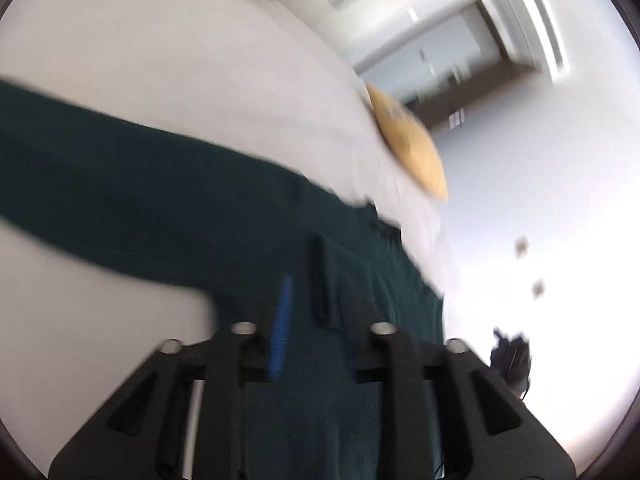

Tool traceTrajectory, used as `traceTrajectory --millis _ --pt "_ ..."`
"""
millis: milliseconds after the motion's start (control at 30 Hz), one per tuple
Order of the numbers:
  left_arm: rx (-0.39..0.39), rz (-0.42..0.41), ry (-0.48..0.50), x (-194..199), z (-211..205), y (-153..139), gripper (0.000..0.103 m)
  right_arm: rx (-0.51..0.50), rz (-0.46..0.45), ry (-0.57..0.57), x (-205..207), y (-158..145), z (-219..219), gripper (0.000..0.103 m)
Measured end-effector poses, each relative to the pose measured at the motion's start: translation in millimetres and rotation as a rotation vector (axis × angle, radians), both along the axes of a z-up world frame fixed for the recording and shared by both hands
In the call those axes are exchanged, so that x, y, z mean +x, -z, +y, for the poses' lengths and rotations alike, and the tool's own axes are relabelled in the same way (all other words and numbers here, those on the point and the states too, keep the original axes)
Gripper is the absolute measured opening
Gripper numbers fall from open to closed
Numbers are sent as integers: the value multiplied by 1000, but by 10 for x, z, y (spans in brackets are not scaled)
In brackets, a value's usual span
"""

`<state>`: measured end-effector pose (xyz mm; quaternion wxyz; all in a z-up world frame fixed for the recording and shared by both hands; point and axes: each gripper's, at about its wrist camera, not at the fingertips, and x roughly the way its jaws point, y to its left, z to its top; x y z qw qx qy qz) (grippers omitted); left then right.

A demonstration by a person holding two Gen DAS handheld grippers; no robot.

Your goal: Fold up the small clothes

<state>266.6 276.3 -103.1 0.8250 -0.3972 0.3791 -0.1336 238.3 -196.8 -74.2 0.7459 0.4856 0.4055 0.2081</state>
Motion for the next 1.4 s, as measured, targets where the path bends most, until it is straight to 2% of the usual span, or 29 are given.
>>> traceTrajectory --millis 33,67,100,167,200,267,300,433,500,600,767,900,967,1000,1033,1100,1167,1267,1400 --pt "-32 -8 -77 -139 250 23 78 8 -20 -8 -70 -73 81 90" --pt "-60 -17 -171 -295 522 55 87 18 -36 -20 -147 -133 177 91" --pt "-99 -20 -273 -478 852 115 89 23 -41 -32 -203 -180 266 91" --pt "-216 -9 -353 -680 1287 286 89 32 -44 -54 -307 -240 450 91" --pt "-307 4 -409 -795 1523 429 89 40 -45 -60 -340 -257 537 91" --pt "-407 9 -489 -944 1818 607 86 42 -35 -76 -389 -264 712 91" --pt "-435 9 -531 -1002 1950 674 83 32 -27 -83 -403 -265 802 91" --pt "-474 23 -583 -988 2279 765 78 22 -4 -107 -436 -261 1098 91" --pt "-545 61 -644 -955 2320 944 74 4 -2 -111 -436 -278 1222 91" --pt "-617 99 -712 -916 2427 1159 60 2 -4 -118 -427 -300 1360 91" --pt "-713 87 -824 -854 2602 1367 59 3 -21 -134 -412 -338 1539 91" --pt "-725 76 -852 -695 2631 1379 59 11 -28 -141 -425 -328 1620 90" --pt "-729 76 -832 -631 2645 1367 43 8 -31 -141 -434 -324 1638 89" --pt "-737 85 -825 -595 2656 1385 28 8 -32 -142 -439 -326 1640 89" --pt "-743 89 -825 -605 2657 1410 22 7 -32 -142 -441 -332 1645 89" --pt "-722 87 -829 -608 2667 1418 14 1 -40 -138 -447 -332 1637 89" --pt "-689 78 -825 -615 2660 1390 11 4 -46 -131 -458 -324 1593 89" --pt "-596 70 -817 -612 2591 1222 10 3 -51 -118 -477 -307 1522 88" --pt "-367 20 -695 -357 2325 663 9 1 -57 -102 -509 -287 1384 86"
